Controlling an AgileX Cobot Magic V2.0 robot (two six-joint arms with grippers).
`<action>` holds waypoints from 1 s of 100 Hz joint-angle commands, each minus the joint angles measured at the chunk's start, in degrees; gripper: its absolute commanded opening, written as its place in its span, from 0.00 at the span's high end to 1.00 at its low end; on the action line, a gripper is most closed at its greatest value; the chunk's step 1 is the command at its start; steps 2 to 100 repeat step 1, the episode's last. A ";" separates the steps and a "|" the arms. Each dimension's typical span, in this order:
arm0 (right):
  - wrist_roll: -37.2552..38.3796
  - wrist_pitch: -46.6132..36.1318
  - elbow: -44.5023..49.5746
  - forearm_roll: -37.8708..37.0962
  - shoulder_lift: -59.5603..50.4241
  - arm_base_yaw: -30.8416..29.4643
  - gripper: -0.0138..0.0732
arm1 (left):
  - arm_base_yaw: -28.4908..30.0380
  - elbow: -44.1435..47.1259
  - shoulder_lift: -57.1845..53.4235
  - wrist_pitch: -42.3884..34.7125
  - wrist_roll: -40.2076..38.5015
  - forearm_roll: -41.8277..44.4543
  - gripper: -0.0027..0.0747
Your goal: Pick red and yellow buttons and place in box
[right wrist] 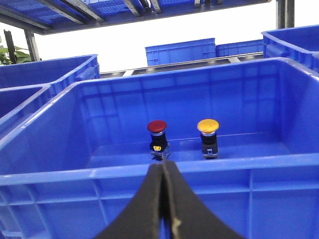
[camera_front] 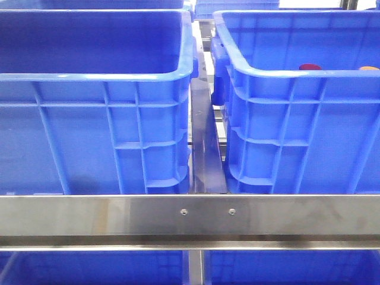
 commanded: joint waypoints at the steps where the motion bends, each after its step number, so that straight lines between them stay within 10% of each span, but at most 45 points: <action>1: 0.04 -4.97 -1.13 -0.45 -1.51 0.00 0.92 | 0.12 2.78 -1.87 -4.54 -0.51 -0.68 0.99; 100: 0.04 -4.97 -1.13 -0.45 -1.51 0.00 0.92 | 0.12 2.78 -1.87 -4.54 -0.51 -0.68 0.99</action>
